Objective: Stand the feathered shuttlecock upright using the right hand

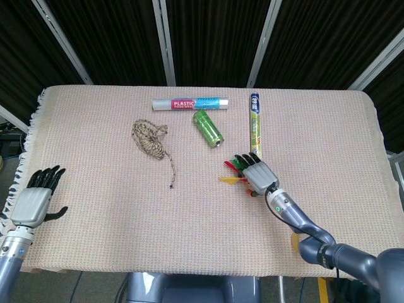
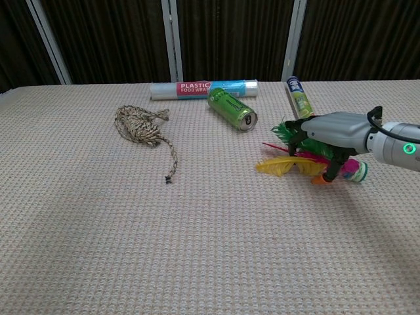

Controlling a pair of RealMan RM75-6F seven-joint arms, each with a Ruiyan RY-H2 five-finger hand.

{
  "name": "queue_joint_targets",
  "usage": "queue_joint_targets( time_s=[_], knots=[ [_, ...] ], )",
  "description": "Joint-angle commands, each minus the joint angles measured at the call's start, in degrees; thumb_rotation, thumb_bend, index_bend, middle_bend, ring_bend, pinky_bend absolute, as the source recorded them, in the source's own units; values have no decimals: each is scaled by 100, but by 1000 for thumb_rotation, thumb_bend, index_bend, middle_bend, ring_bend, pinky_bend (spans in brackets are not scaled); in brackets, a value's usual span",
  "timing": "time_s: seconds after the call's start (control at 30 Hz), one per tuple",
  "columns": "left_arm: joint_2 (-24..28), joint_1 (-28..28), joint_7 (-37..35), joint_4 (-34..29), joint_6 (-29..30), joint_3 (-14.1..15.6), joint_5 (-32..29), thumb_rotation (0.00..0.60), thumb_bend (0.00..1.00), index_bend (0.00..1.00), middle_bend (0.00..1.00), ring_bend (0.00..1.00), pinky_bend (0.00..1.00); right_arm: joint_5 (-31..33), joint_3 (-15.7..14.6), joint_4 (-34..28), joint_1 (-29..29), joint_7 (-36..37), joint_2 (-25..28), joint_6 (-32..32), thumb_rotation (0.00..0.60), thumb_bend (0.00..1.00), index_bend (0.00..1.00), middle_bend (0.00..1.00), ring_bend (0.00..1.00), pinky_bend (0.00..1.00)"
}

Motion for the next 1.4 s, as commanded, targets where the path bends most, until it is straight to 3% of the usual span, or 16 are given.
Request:
queue_joint_targets(
  time_s=[0.03, 0.47, 0.7, 0.83, 1.13, 1.4],
  knots=[
    [7, 6, -15, -5, 12, 9, 8, 600, 237, 0, 0, 0, 0, 12, -10, 26, 51, -12, -48, 6, 600, 206, 437, 0, 0, 0],
    [11, 19, 19, -10, 76, 2, -34, 600, 241, 0, 0, 0, 0, 63, -121, 729, 332, -36, -392, -134, 600, 240, 535, 9, 0, 0],
    [27, 38, 42, -63, 140, 29, 9, 600, 239, 0, 0, 0, 0, 20, -219, 791, 322, -20, -375, 10, 600, 333, 652, 82, 0, 0],
    [43, 53, 31, -101, 188, 56, 67, 600, 240, 0, 0, 0, 0, 35, -226, 489, 203, -125, -153, 289, 600, 352, 697, 113, 0, 0],
    [97, 80, -33, -203, 268, 177, 300, 600, 240, 0, 0, 0, 0, 78, -194, -1145, -318, -853, 991, 1283, 600, 353, 692, 125, 0, 0],
    [136, 126, -32, -308, 378, 280, 497, 600, 242, 0, 0, 0, 0, 277, -167, -1744, -642, -912, 1578, 1645, 600, 353, 687, 124, 0, 0]
  ],
)
